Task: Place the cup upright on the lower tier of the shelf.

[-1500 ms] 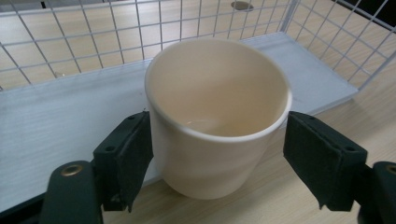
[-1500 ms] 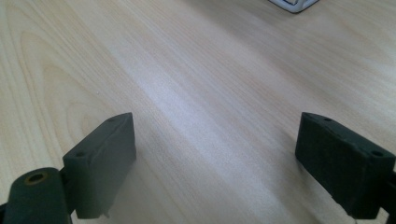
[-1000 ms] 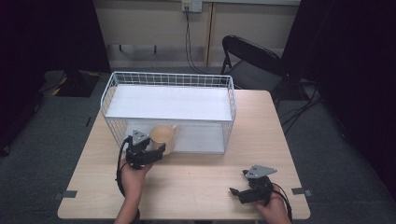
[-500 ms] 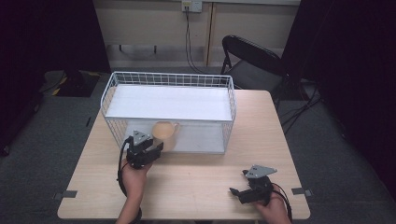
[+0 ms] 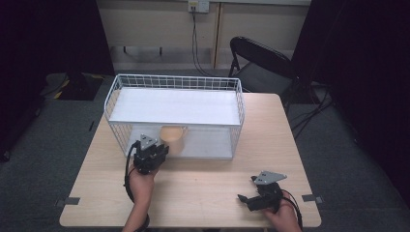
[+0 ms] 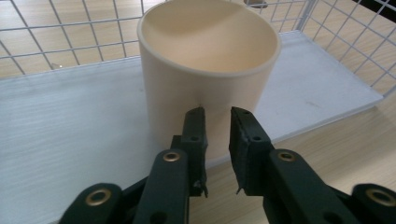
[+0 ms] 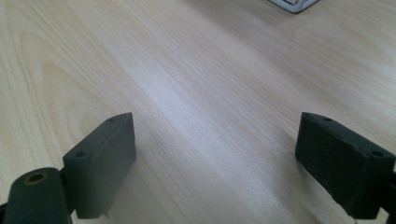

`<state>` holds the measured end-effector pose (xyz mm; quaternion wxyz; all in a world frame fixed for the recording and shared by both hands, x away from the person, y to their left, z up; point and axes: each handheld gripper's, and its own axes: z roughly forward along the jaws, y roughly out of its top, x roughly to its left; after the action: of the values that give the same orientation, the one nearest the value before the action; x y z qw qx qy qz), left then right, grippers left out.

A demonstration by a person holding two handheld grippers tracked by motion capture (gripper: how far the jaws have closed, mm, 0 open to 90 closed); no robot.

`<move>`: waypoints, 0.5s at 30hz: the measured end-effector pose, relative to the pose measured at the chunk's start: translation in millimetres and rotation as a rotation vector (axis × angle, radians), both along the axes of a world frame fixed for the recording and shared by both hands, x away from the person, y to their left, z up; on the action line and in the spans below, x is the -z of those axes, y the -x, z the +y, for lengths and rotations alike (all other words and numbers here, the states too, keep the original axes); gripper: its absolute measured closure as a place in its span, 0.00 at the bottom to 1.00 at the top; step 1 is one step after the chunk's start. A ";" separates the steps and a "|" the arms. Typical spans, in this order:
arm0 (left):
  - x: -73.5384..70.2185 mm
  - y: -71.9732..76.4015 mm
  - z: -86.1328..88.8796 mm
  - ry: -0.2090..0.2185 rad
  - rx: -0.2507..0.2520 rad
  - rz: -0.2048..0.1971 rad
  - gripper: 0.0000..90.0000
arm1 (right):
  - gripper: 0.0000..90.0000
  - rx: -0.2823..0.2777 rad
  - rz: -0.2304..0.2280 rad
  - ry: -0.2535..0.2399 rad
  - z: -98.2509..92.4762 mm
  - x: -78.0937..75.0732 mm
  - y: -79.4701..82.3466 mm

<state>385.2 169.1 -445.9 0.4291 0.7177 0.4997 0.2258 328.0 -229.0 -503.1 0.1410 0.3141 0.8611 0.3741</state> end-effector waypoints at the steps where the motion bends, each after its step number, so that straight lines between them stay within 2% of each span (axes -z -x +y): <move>1: -0.3 0.1 -1.0 -0.004 -0.003 -0.004 0.86 | 0.13 0.000 0.000 0.000 0.0 0.0 0.0; 3: -0.3 -0.5 -1.7 0.002 0.004 -0.001 0.86 | 0.13 0.000 0.000 0.000 0.0 0.0 0.0; 4: -0.4 -0.5 -2.0 0.001 0.004 0.000 0.83 | 0.13 0.000 0.000 0.000 0.0 0.0 0.0; 9: -1.5 -0.9 -1.7 0.006 0.011 0.009 0.59 | 0.13 0.001 0.000 0.001 0.0 0.0 0.0; 12: -1.3 -1.5 0.1 0.031 0.008 0.029 0.39 | 0.13 0.000 0.000 0.000 0.0 0.0 0.0; 13: -0.6 -1.0 -0.6 0.053 0.010 0.029 0.37 | 0.13 0.000 0.000 0.000 0.0 0.0 0.0; 14: -1.0 -0.2 0.8 0.028 0.025 0.030 0.33 | 0.13 0.000 0.000 0.000 0.0 0.0 0.0; 15: -1.0 0.8 1.4 0.022 0.036 0.022 0.32 | 0.13 0.001 0.000 0.001 0.0 -0.1 0.0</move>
<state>384.4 170.5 -444.8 0.4353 0.7243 0.4939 0.2049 328.0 -229.0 -503.0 0.1413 0.3142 0.8612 0.3736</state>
